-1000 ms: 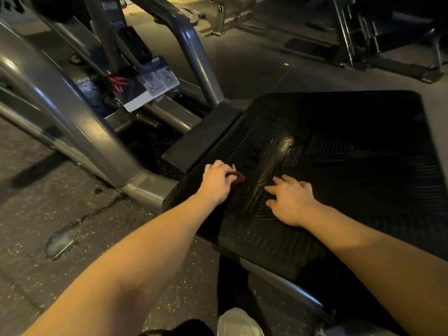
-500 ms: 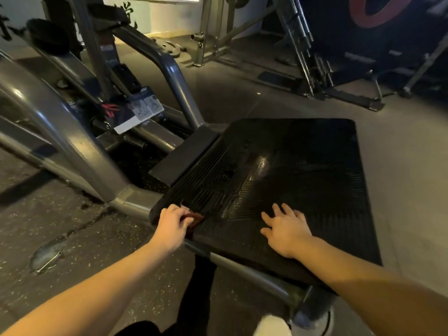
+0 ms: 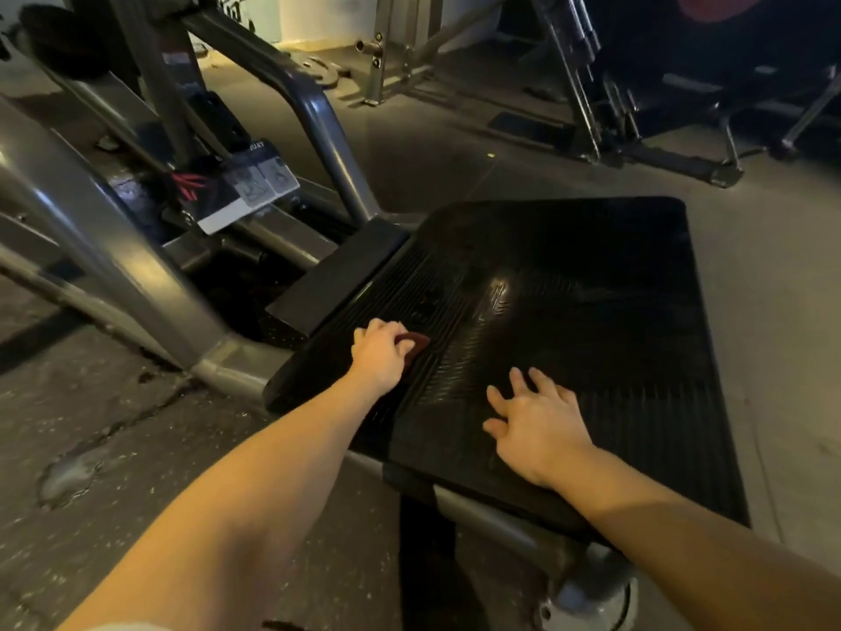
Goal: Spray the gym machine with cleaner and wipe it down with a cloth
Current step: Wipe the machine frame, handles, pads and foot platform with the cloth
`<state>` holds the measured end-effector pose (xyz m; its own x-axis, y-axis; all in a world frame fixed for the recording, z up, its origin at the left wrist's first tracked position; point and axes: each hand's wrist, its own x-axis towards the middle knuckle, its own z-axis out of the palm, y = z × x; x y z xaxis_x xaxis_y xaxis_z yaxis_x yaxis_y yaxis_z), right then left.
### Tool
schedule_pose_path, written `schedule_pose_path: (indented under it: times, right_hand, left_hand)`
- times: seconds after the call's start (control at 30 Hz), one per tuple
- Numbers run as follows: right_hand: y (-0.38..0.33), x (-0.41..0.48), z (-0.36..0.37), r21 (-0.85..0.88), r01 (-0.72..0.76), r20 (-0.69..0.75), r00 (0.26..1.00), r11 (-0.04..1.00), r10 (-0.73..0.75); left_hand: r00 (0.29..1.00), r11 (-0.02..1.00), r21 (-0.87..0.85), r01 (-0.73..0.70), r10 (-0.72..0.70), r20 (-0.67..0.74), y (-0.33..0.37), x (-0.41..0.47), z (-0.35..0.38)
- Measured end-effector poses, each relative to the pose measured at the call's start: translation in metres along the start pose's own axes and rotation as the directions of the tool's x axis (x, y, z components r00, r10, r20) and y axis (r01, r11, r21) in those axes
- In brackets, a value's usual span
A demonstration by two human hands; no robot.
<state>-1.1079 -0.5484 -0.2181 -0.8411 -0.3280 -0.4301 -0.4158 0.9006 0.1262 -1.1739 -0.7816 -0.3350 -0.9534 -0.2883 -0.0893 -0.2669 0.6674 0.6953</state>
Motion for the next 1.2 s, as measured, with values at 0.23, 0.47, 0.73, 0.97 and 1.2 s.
schedule_pose_path:
  times: [0.23, 0.47, 0.73, 0.97, 1.2]
  right_hand:
    - [0.003, 0.002, 0.007, 0.047, -0.008, -0.016, 1.000, 0.999, 0.009]
    - [0.010, 0.004, -0.007, 0.088, 0.025, -0.004, 1.000, 0.996, -0.024]
    - [0.080, -0.020, -0.022, 0.313, -0.073, -0.112, 0.987, 0.947, 0.113]
    - [0.111, -0.047, 0.001, 0.220, -0.107, -0.062, 0.990, 0.970, 0.124]
    - [0.114, -0.052, 0.012, 0.235, -0.083, -0.109, 0.988, 0.968, 0.112]
  left_hand:
    - [0.978, 0.973, 0.139, -0.185, 0.196, -0.071, -0.071, -0.104, -0.011]
    - [0.983, 0.979, 0.089, -0.184, 0.184, 0.010, 0.008, -0.080, 0.008]
    - [0.991, 0.989, 0.075, -0.130, 0.132, -0.032, 0.031, -0.069, 0.023]
    - [0.951, 0.952, 0.023, -0.307, 0.306, 0.037, 0.013, -0.169, 0.009]
    - [0.978, 0.976, 0.066, -0.209, 0.207, 0.035, 0.086, -0.104, 0.034]
